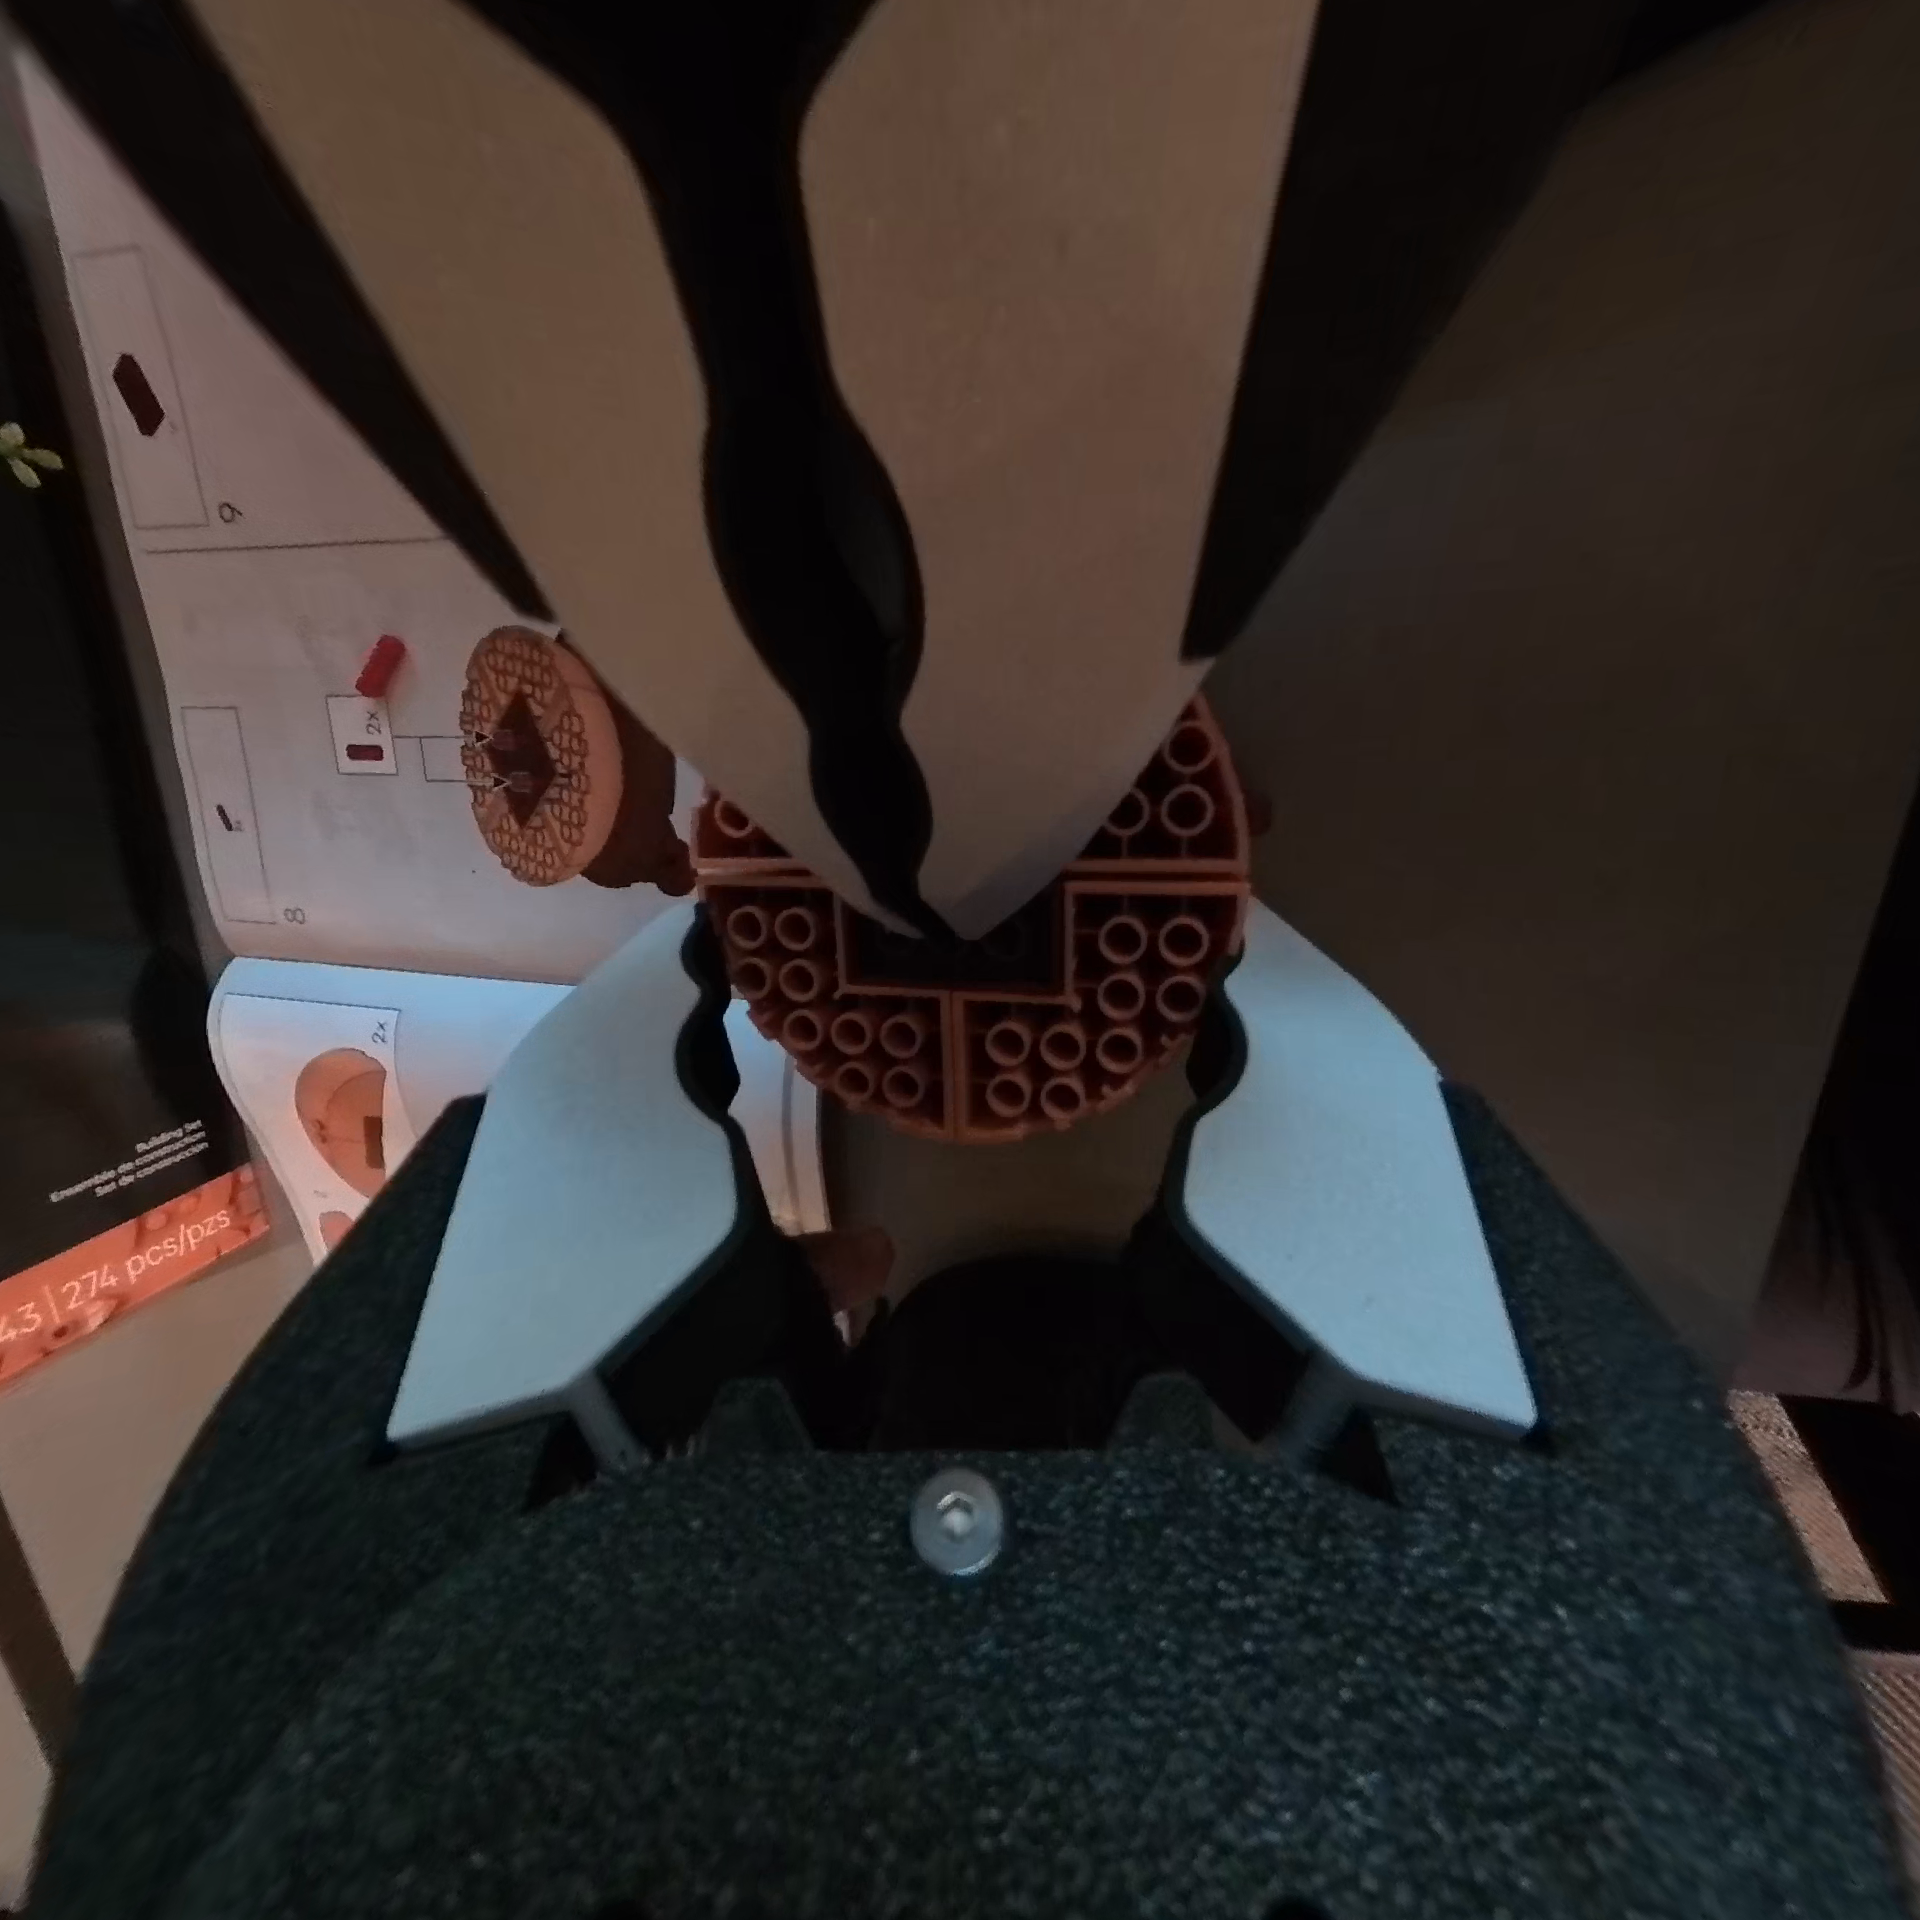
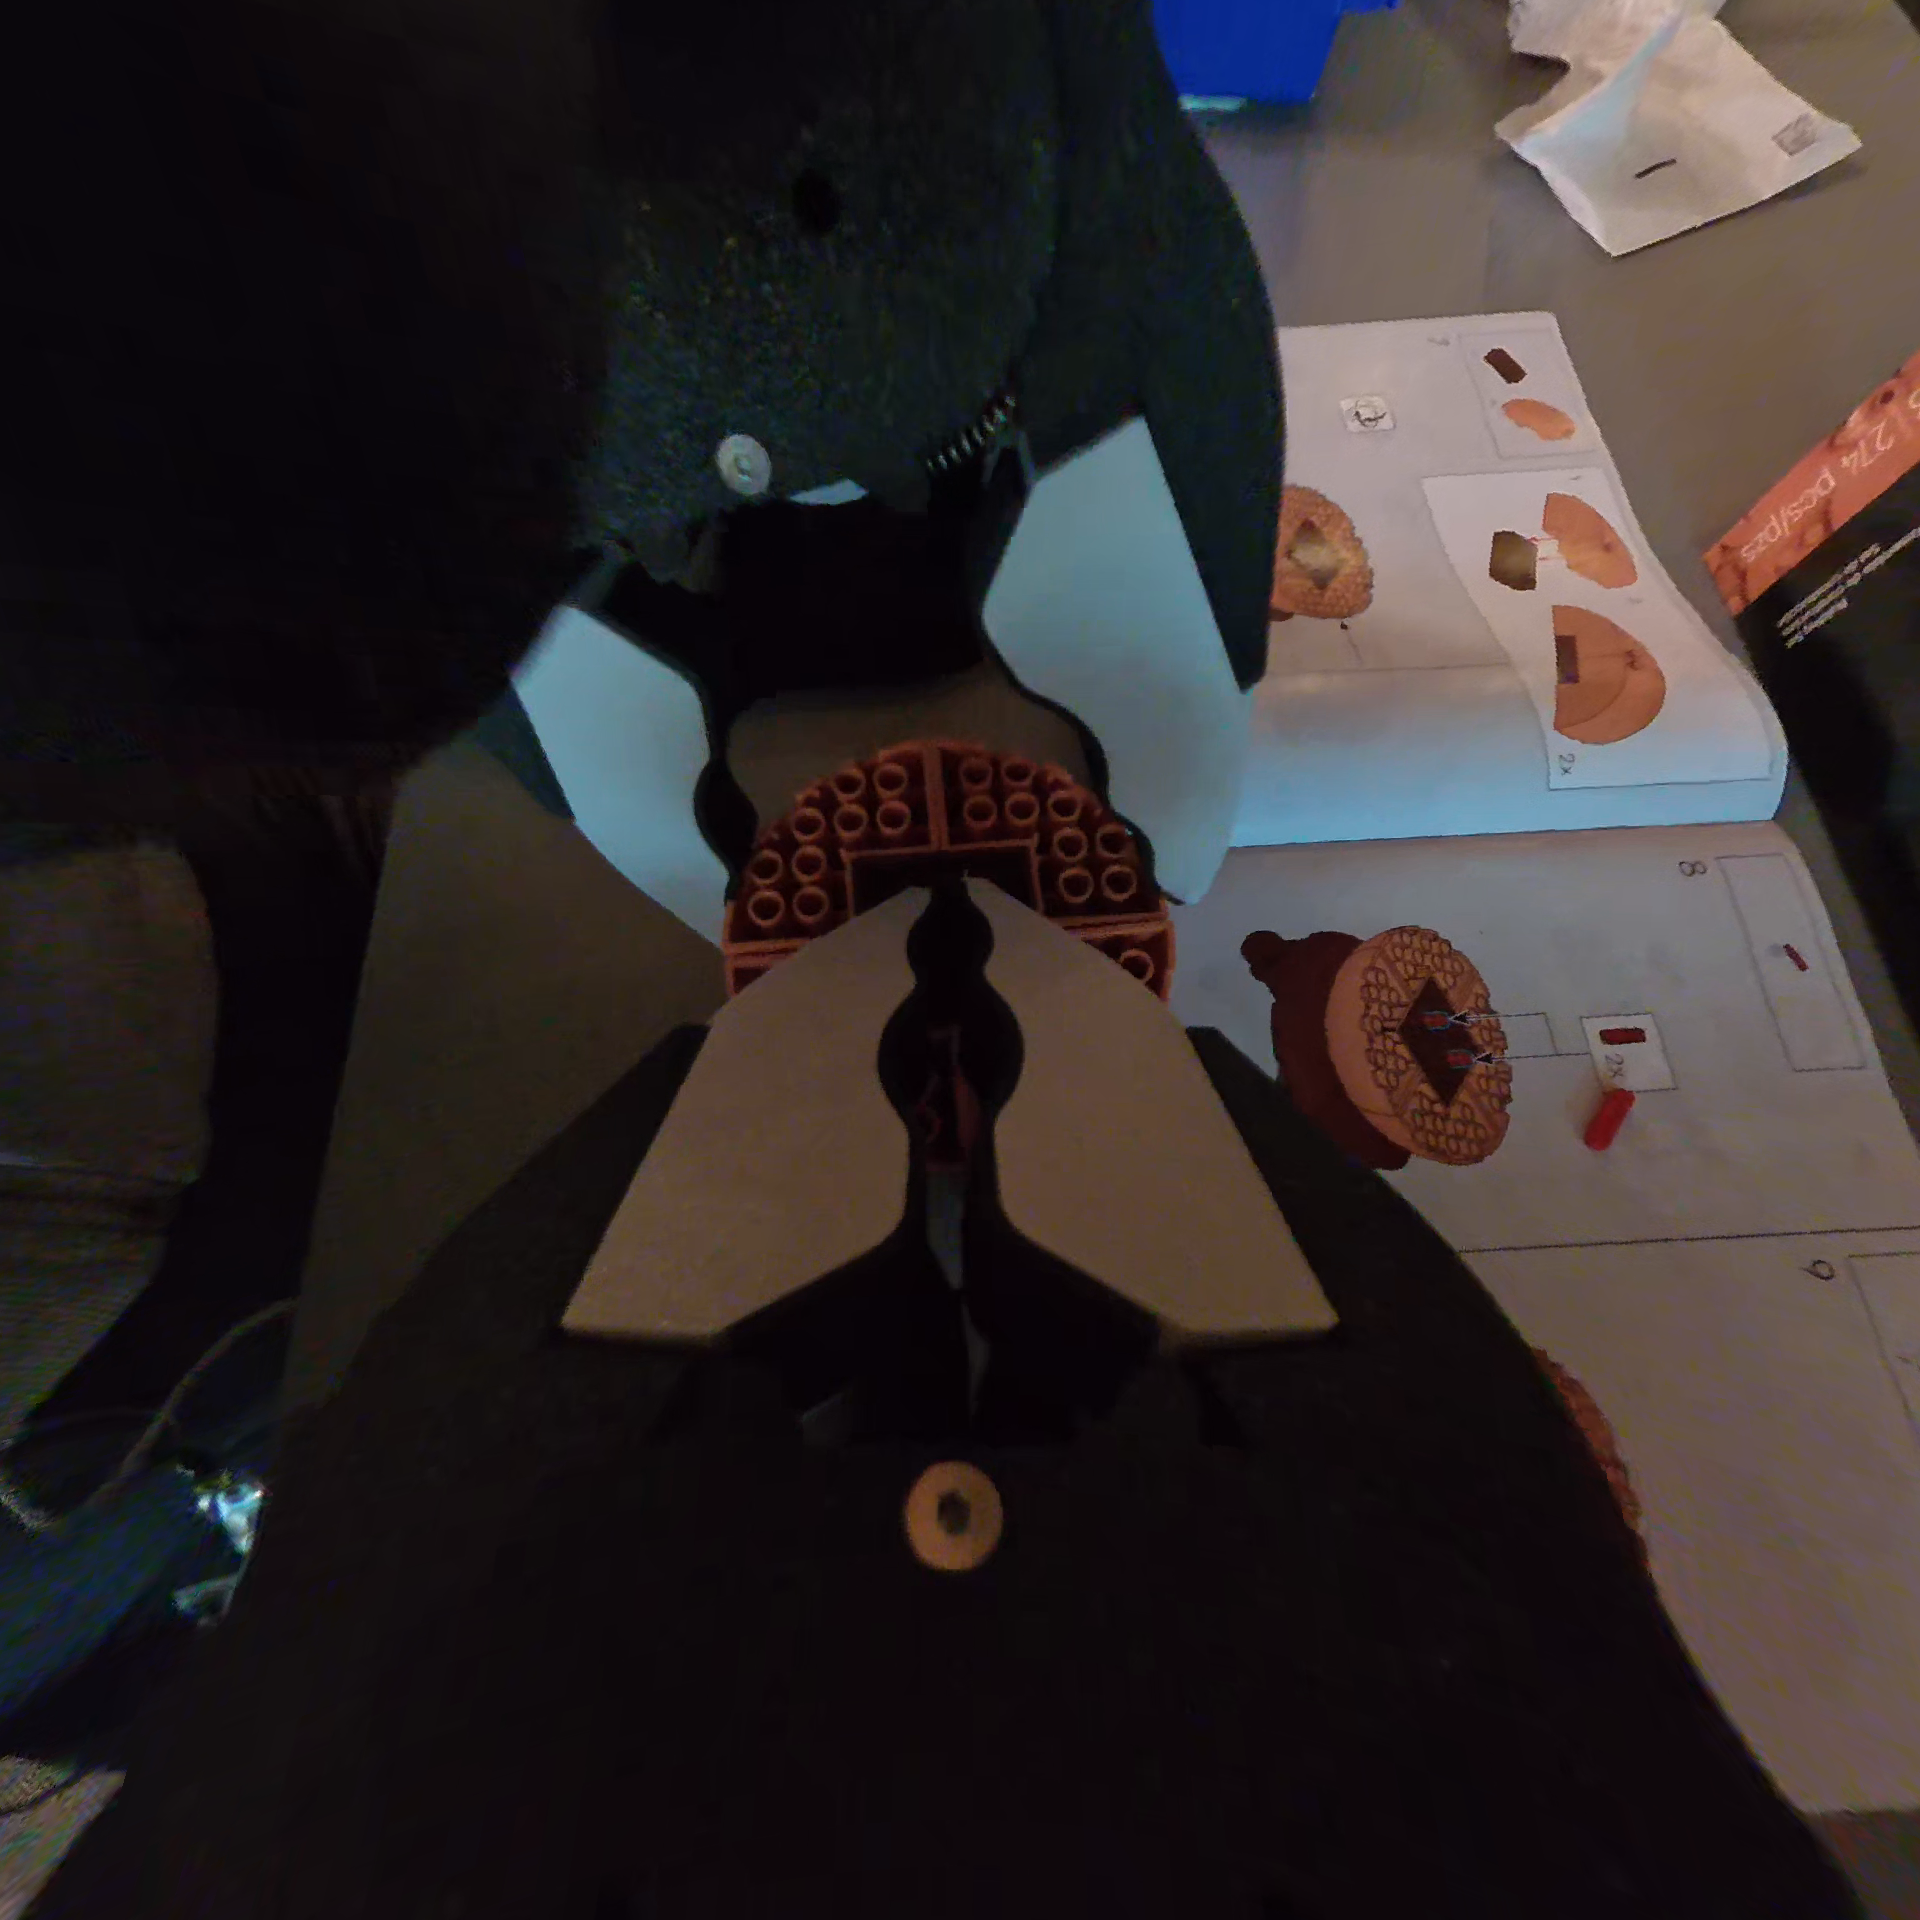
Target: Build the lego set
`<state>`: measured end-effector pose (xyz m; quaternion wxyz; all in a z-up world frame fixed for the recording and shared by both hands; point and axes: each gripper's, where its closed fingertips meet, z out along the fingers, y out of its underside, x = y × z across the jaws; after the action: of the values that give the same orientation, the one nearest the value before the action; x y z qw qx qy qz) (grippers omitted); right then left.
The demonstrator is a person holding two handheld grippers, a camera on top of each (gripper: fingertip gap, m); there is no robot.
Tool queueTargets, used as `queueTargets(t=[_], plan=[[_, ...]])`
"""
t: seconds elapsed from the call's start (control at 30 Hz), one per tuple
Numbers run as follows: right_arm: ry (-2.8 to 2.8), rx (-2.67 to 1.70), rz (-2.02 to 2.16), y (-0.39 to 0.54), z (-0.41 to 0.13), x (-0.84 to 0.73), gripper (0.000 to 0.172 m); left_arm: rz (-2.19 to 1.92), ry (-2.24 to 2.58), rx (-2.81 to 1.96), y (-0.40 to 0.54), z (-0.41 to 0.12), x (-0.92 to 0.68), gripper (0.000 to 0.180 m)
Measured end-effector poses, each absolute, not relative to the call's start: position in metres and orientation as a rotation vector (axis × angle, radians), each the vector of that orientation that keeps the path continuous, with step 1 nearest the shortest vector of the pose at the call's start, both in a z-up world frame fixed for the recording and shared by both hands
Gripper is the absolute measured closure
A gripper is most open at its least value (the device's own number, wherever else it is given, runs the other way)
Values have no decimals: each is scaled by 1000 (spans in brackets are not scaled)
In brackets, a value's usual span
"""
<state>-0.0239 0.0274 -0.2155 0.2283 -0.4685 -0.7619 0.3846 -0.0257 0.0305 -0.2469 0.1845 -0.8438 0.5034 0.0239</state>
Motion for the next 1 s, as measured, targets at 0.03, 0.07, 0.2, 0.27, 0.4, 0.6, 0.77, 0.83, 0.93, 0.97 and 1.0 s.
queueTargets(t=[0.03, 0.07, 0.2, 0.27, 0.4, 0.6, 0.77, 0.83, 0.93, 0.97, 1.0], plan=[[-2086, -1315, 1070, 29, -213, -24, 172, 82, 1436, -2375, 31, -247, -25, 92], [-2058, -1342, 1123, 30, -207, -23, 172, 99, 1446, -2380, 31, -246, -25, 92], [-1942, -1393, 1212, 50, -192, -4, 172, 115, 1463, -2369, 31, -246, -24, 92], [-1906, -1412, 1214, 56, -193, 6, 153, 114, 1463, -2373, 30, -246, -27, 92], [-1936, -1428, 1208, 49, -206, 15, 114, 95, 1461, -2368, 29, -246, -28, 92], [-2096, -1375, 1081, 34, -235, 11, 89, 53, 1449, -2363, 29, -246, -28, 92], [-2154, -1359, 1035, 32, -246, 7, 93, 54, 1470, -2343, 30, -246, -28, 92], [-2153, -1364, 1041, 34, -248, 7, 97, 36, 1466, -2333, 30, -246, -28, 92], [-2150, -1386, 1057, 35, -250, 7, 102, 2, 1454, -2310, 30, -246, -28, 92], [-2149, -1391, 1057, 36, -250, 6, 103, -7, 1451, -2301, 30, -246, -28, 92], [-2151, -1394, 1050, 37, -250, 6, 105, -14, 1447, -2290, 30, -246, -28, 92]])
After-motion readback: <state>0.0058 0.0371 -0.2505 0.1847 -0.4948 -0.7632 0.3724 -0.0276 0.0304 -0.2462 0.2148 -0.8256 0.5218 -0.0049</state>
